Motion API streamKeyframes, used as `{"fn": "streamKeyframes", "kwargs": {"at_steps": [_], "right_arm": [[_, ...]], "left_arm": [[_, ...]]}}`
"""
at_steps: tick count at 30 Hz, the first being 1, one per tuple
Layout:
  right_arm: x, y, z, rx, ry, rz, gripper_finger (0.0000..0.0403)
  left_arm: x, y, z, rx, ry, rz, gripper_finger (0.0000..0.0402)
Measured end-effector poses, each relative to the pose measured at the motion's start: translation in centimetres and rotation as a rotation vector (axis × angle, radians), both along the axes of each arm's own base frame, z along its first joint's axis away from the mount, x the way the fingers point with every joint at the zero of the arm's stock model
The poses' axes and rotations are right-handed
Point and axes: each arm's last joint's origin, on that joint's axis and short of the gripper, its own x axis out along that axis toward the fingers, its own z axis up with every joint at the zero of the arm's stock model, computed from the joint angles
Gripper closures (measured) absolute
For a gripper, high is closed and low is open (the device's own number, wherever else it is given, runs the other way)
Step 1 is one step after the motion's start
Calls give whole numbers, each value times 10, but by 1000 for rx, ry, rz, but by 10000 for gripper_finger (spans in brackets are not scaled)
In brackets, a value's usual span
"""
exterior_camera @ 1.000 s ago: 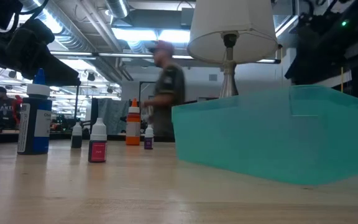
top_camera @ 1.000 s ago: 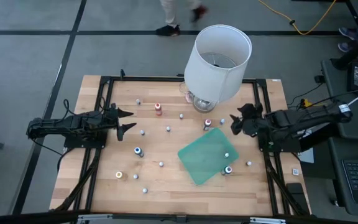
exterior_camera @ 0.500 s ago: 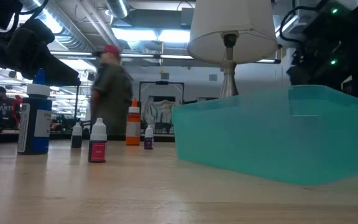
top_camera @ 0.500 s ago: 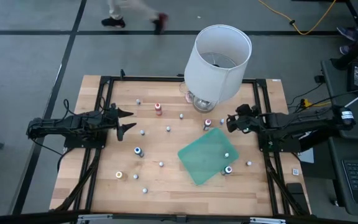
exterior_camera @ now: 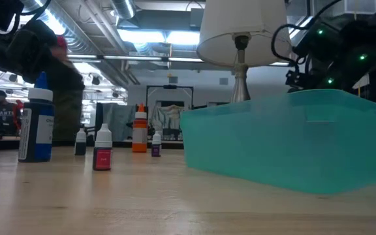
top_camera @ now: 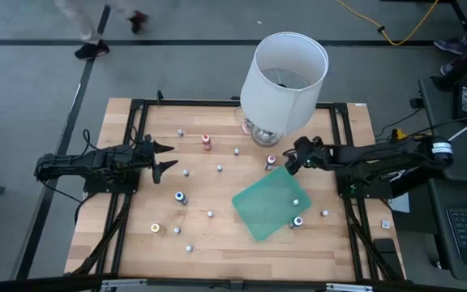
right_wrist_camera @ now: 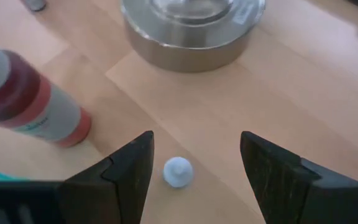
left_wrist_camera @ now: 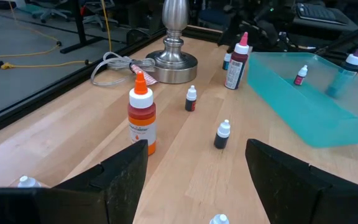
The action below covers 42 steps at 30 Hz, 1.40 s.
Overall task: Pick & Place food coloring
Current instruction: Put the small blue food coloring bottle into the green bin
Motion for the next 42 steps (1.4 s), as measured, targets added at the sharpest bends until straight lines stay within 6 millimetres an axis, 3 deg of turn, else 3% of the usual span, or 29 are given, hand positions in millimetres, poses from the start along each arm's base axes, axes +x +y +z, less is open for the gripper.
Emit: {"fn": "streamKeyframes", "kwargs": {"at_steps": [22,39,42], "right_arm": [[1,1,-11,43,70,16,171],[1,2,-11,56,76,44,338],[1,3,-9,51,70,55,351]], "left_arm": [[0,0,0,0,0,0,136],[0,0,0,0,0,0,136],[0,0,0,0,0,0,135]]}}
